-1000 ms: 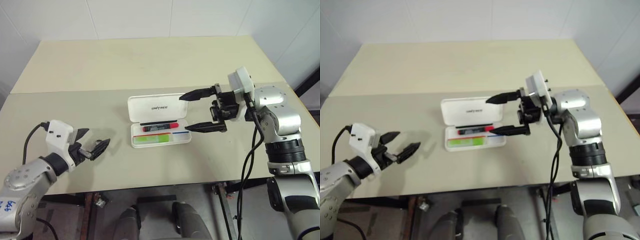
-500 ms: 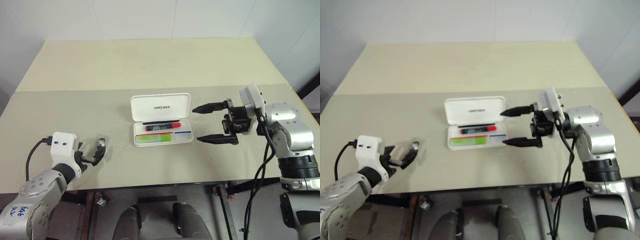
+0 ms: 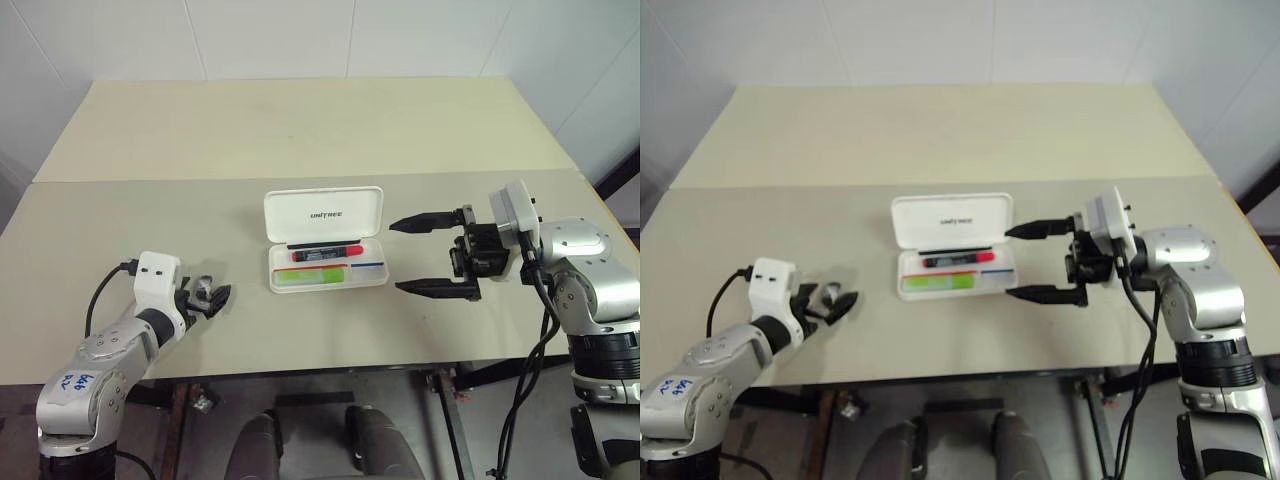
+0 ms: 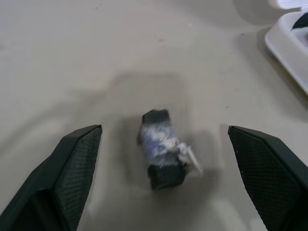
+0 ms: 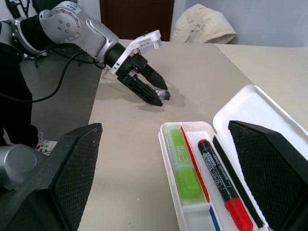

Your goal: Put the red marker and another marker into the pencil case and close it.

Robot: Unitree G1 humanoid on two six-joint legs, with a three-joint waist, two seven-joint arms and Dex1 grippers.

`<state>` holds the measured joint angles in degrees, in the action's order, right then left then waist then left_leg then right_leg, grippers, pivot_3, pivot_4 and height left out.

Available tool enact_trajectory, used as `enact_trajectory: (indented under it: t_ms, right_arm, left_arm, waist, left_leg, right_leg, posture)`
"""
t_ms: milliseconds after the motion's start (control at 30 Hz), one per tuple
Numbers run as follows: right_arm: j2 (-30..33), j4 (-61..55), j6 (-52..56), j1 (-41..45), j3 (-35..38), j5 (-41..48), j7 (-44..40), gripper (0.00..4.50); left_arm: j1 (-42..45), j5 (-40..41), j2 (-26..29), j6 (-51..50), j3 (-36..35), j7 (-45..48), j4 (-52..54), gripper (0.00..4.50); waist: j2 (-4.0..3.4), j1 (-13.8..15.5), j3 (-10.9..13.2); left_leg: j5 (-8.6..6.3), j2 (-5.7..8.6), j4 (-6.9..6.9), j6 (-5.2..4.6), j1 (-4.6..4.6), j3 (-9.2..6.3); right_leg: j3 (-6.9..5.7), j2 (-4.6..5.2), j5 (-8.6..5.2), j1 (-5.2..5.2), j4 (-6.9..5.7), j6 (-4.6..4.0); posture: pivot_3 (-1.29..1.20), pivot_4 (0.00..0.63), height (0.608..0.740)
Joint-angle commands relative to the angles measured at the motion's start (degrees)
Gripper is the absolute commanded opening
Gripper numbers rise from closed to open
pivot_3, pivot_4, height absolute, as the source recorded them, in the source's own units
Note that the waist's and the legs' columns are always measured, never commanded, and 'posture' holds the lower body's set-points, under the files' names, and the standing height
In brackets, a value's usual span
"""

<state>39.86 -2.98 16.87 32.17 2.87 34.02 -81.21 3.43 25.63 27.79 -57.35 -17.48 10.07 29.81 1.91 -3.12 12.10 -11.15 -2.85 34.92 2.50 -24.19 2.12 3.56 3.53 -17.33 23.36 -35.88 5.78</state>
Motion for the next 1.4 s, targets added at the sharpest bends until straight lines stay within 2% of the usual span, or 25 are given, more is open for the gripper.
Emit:
enact_trajectory:
  t_ms: [33,100,200,467,667,833,967,1067,1200,1333,1400]
  right_arm:
    - [0.31,-2.31,-0.30,-0.02,2.22,1.49,1.17,4.45]
    - [0.26,-2.28,-0.57,0.06,2.19,1.62,1.36,4.50]
    - [0.07,-2.19,-0.87,0.24,1.99,1.68,1.70,4.50]
    - [-0.23,-1.73,-1.55,0.96,1.67,1.87,2.03,4.50]
    - [-0.30,-1.23,-2.03,0.89,1.48,1.53,1.99,4.50]
    - [-0.17,0.32,-3.20,0.65,1.51,0.83,1.86,4.50]
    - [-0.16,2.21,-4.45,1.04,1.65,0.09,1.83,4.50]
    - [0.03,4.62,-6.27,1.77,1.93,-1.10,2.06,4.50]
    - [0.81,6.78,-8.65,1.85,2.39,-2.78,2.33,4.50]
    - [2.02,6.85,-9.90,0.41,3.08,-3.47,2.15,4.50]
    - [3.35,5.71,-9.76,-1.48,4.27,-3.28,2.28,4.50]
  left_arm:
    - [-0.05,-0.93,0.41,0.68,0.17,0.31,-0.01,4.50]
    - [-0.03,-1.19,0.19,0.41,0.83,0.05,0.05,4.09]
    - [-0.11,-1.42,0.28,0.01,1.21,0.14,0.08,3.23]
    - [-1.14,-2.08,0.26,0.13,1.14,0.16,0.22,0.51]
    - [-0.80,-2.21,2.52,5.49,0.32,4.08,-0.84,0.51]
    - [0.83,-2.42,7.65,13.85,-0.72,11.44,-2.74,0.51]
    - [2.15,1.11,10.89,16.65,-2.21,18.52,-4.70,0.51]
    - [2.95,6.34,14.75,17.47,-2.32,28.53,-3.82,0.51]
    - [7.64,8.14,18.40,18.40,1.17,35.76,-5.57,0.51]
    - [14.34,8.06,18.48,18.15,5.82,39.13,-8.41,0.51]
    - [20.10,7.35,17.39,18.70,10.34,41.46,-11.09,0.51]
  waist:
    - [0.00,0.06,0.00]
    - [0.01,0.08,0.00]
    - [0.01,0.11,-0.01]
    - [0.01,0.14,-0.01]
    - [0.02,0.14,-0.01]
    - [0.02,0.09,-0.01]
    - [0.01,0.04,-0.01]
    - [0.02,0.06,-0.01]
    - [0.02,0.10,-0.01]
    - [0.01,0.43,-0.01]
    - [0.02,0.87,-0.01]
  left_leg:
    - [0.00,0.00,0.00,0.00,0.00,0.00]
    - [0.00,0.01,0.01,0.00,0.00,0.00]
    - [0.00,0.03,0.02,0.00,0.00,0.01]
    - [0.00,0.03,0.02,-0.01,0.00,0.01]
    - [0.00,0.02,0.01,-0.01,0.00,0.01]
    - [-0.03,0.01,-0.01,0.03,-0.01,0.01]
    - [-0.14,0.02,-0.16,0.20,-0.01,0.07]
    - [-0.05,0.01,-0.32,0.05,-0.03,0.07]
    - [-0.03,0.01,-0.56,0.02,0.00,0.10]
    - [-0.01,0.02,-0.59,0.00,-0.01,0.10]
    - [-0.01,0.03,-0.57,-0.01,-0.02,0.11]
  right_leg:
    - [0.00,0.00,0.00,0.00,0.00,0.00]
    - [0.00,0.01,0.00,-0.01,0.00,0.00]
    - [0.01,0.03,0.00,-0.01,0.01,0.00]
    - [0.01,0.03,0.00,-0.01,0.01,0.01]
    - [0.01,0.03,0.00,-0.01,0.02,0.00]
    - [0.00,0.05,0.00,0.00,0.05,-0.01]
    - [0.02,0.13,0.01,0.00,0.19,-0.04]
    - [-0.01,0.12,0.01,0.03,0.28,-0.04]
    - [-0.02,0.12,-0.04,0.10,0.31,-0.12]
    - [-0.05,0.07,-0.04,0.10,0.31,-0.09]
    - [-0.05,0.04,0.15,0.11,0.30,0.28]
  posture:
    - [0.00,0.150,0.740]
    - [0.00,0.150,0.740]
    - [0.00,0.150,0.740]
    - [0.00,0.150,0.740]
    - [0.00,0.150,0.740]
    - [0.00,0.150,0.740]
    - [0.00,0.150,0.740]
    - [0.00,0.150,0.740]
    - [0.00,0.150,0.740]
    - [0.00,0.150,0.740]
    - [0.00,0.150,0.740]
